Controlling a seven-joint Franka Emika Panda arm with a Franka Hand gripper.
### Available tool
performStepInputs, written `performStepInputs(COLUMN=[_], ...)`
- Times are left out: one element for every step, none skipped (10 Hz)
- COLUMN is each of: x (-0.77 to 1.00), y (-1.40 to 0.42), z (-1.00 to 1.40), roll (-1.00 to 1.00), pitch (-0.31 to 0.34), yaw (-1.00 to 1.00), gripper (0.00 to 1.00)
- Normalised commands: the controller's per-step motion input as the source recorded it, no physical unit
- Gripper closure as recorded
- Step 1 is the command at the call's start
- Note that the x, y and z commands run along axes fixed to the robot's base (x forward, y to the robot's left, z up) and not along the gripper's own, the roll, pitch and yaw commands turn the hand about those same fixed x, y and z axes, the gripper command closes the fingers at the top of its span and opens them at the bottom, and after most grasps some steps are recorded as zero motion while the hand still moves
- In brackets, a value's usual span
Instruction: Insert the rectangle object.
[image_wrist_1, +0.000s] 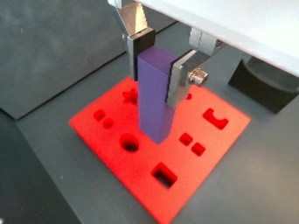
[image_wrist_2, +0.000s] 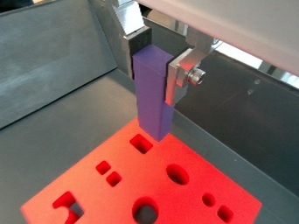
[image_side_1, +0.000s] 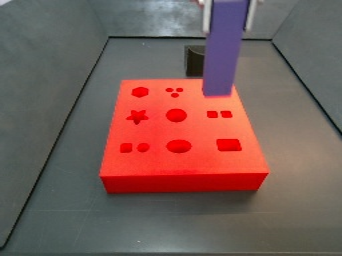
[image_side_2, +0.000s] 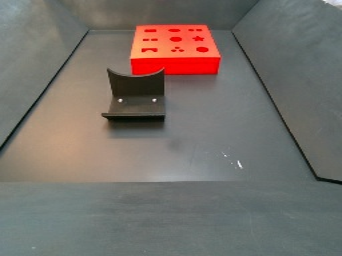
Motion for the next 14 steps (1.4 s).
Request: performStepInputs(x=[0.90, 0.86, 0.79, 0.75, 0.82, 0.93, 0.79, 0.75, 0.69, 0.35, 0.37, 0.08, 0.00, 0.00], y=[-0.37, -0.39, -0.39, -0.34, -0.26, -0.11, -0.07, 0.00, 0.00, 0.00, 0.00, 0.00, 0.00, 0.00], z=[-0.29, -0.26, -0.28, -0.27, -0.21, -0.21, -0.33, -0.35, -0.35, -0.31, -0.35, -0.29, -0.21, -0.21], roll=[0.23, 0.27, 0.26, 0.25, 0.25, 0.24, 0.27, 0.20, 0.26, 0.19, 0.21, 0.18, 0.14, 0.08], pitch=[0.086, 0.066, 0.003, 0.000, 0.000, 0.000, 0.000, -0.051, 0.000, 0.041, 0.134, 0.193, 0.203, 0.121], yaw=[0.00, 0.00, 0.00, 0.00, 0.00, 0.00, 0.09, 0.12, 0.12, 0.07, 0.00, -0.27, -0.31, -0.25], gripper=[1.00, 1.00, 1.00, 1.00, 1.00, 1.00, 1.00, 1.00, 1.00, 1.00, 1.00, 1.00, 1.00, 1.00])
